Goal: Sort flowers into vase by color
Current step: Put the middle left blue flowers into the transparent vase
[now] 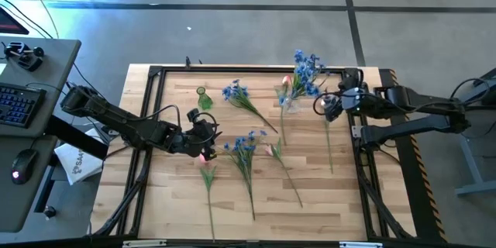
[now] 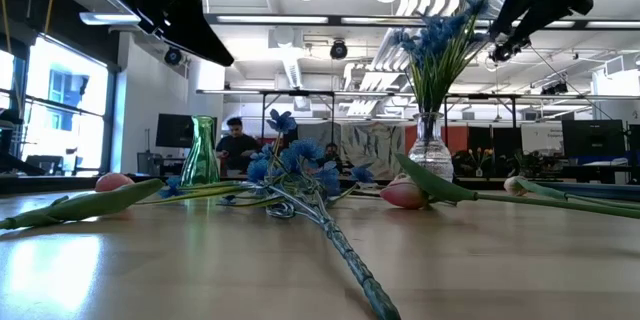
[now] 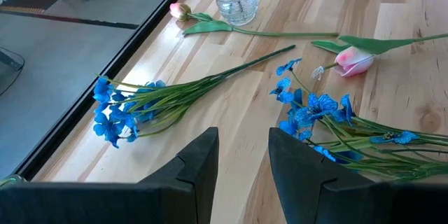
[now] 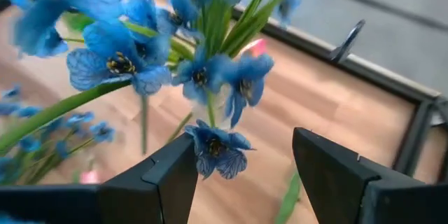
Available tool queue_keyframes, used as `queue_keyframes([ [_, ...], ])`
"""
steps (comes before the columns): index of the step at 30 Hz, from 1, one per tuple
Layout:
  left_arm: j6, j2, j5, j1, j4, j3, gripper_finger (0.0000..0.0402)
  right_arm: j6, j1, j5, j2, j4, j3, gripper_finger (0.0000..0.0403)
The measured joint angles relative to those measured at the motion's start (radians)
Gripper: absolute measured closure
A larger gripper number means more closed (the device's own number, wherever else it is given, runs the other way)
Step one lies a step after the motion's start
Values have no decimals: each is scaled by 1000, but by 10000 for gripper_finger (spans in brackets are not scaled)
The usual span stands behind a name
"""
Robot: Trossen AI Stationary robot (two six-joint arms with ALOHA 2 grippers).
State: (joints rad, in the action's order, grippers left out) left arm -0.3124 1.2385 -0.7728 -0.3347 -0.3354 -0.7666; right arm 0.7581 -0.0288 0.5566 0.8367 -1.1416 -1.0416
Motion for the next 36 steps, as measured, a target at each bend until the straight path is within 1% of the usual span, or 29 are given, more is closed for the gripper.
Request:
queue_keyframes([
  [2,-1,0,0,0,0,0,287,1,7,-60,-7,-4,0,179],
  [6,-9,0,1,0,-1,0,287,-3,42,-220,1,-36,16,179],
  [8,-9,0,1,0,-3,0,287,5,69,-250,5,-42,54,179],
  [10,-9,0,1,0,-3,0,287,30,92,-245,7,-40,104,179],
  [11,-9,0,1,0,-4,0,287,49,102,-223,8,-33,131,179],
  [14,-8,0,2,-1,-4,0,287,106,123,-107,10,29,204,179],
  [16,0,0,3,-1,-4,0,287,111,126,-40,9,96,239,179],
  [18,0,0,3,-1,-4,0,287,67,126,-43,9,198,275,179],
  [19,0,0,3,-1,-4,0,287,30,126,-78,9,270,296,179],
  [22,0,0,3,-1,-4,0,287,-110,126,-290,22,519,376,179],
  [23,0,0,3,-1,-4,0,287,-153,126,-339,33,594,404,179],
  [24,0,0,3,-1,-4,0,287,-192,127,-358,48,667,430,179],
  [25,0,0,3,-1,-4,0,287,-224,127,-352,62,736,453,180],
  [26,0,0,3,-1,-4,0,287,-243,126,-325,75,792,471,182],
  [27,0,0,3,-1,-4,0,287,-260,124,-273,90,834,482,187],
  [29,0,0,3,-1,-4,0,287,-289,118,-123,110,870,488,201],
  [32,0,0,3,-1,-4,0,287,-288,98,118,113,861,473,227],
  [34,1,0,3,-1,-4,0,287,-274,74,208,104,846,455,247],
  [36,0,0,3,-1,-4,0,287,-269,36,241,97,836,439,266],
])
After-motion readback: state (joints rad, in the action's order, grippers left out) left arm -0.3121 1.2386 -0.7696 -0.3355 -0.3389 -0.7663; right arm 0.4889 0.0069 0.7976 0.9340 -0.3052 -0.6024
